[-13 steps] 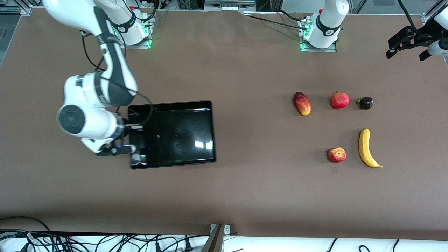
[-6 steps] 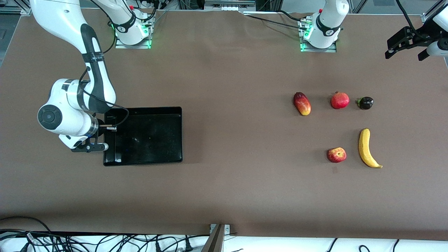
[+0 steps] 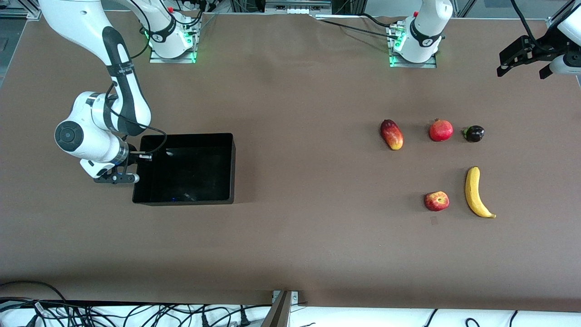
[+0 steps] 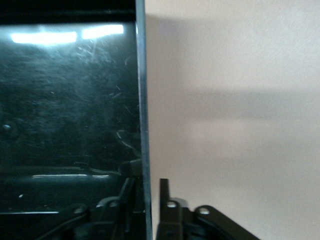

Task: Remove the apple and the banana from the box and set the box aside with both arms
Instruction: 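Slide the black box away from the fruits with the right gripper, then open the right gripper and withdraw it from the box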

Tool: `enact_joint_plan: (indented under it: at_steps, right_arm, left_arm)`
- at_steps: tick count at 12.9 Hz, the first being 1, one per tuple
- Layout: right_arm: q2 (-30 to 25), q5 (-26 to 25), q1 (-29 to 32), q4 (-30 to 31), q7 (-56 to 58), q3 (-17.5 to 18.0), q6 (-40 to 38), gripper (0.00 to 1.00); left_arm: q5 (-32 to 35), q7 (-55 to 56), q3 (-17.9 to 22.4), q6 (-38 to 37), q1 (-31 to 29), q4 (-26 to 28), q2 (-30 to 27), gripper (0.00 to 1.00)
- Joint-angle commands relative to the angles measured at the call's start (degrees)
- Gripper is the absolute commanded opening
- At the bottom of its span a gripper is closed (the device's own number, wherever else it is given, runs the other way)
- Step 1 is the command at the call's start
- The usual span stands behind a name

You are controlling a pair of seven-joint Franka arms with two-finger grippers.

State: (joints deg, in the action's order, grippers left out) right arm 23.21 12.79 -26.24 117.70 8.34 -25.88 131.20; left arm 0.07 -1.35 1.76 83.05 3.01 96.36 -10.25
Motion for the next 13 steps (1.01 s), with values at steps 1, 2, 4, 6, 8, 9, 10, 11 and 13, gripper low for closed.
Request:
enact_joint_plan:
  at_steps: [1,2,4,6,8,9,10,11,13]
  right_arm:
    - [-6.49,0.39,-0.48,-1.05,-0.25,-0.22,-2.6,1.0]
    - [-8.6,0.31,-0.48,-2.54,-0.26,-0.22,-4.96,1.0]
    - [-13.86,-0.65,-0.57,-5.01,-2.61,-0.22,-11.2,1.0]
    - [-17.39,-3.63,-0.92,-8.51,-3.42,-0.04,-19.36,1.0]
    - [-21.17,-7.06,-1.09,-11.34,-5.61,0.39,-26.23,1.0]
    - [-23.19,-8.56,-1.18,-11.87,-6.14,0.48,-28.0,1.0]
    - [-24.77,-9.35,-1.27,-12.05,-5.97,0.57,-28.54,1.0]
    - [-25.22,-10.15,-0.57,-12.31,-5.8,1.53,-28.98,1.0]
    - [-25.4,-13.13,8.34,-14.24,-5.8,11.41,-31.26,1.0]
  left_arm:
    - [0.46,0.64,0.52,-0.35,0.77,1.11,-1.26,1.0]
    - [0.46,0.64,0.52,-0.35,0.77,1.11,-1.26,1.0]
    - [0.46,0.64,0.61,-0.35,0.85,1.2,-1.26,1.0]
    - [0.46,0.64,0.61,-0.35,0.85,1.2,-1.26,1.0]
    - [0.46,0.64,0.61,-0.35,0.85,1.2,-1.26,1.0]
    - [0.46,0.64,0.61,-0.35,0.85,1.2,-1.26,1.0]
    - [0.46,0.64,0.61,-0.35,0.85,1.28,-1.26,1.0]
    - [0.46,0.64,0.61,-0.35,0.85,1.37,-1.26,1.0]
    - [0.46,0.64,0.61,-0.26,0.85,1.37,-1.26,1.0]
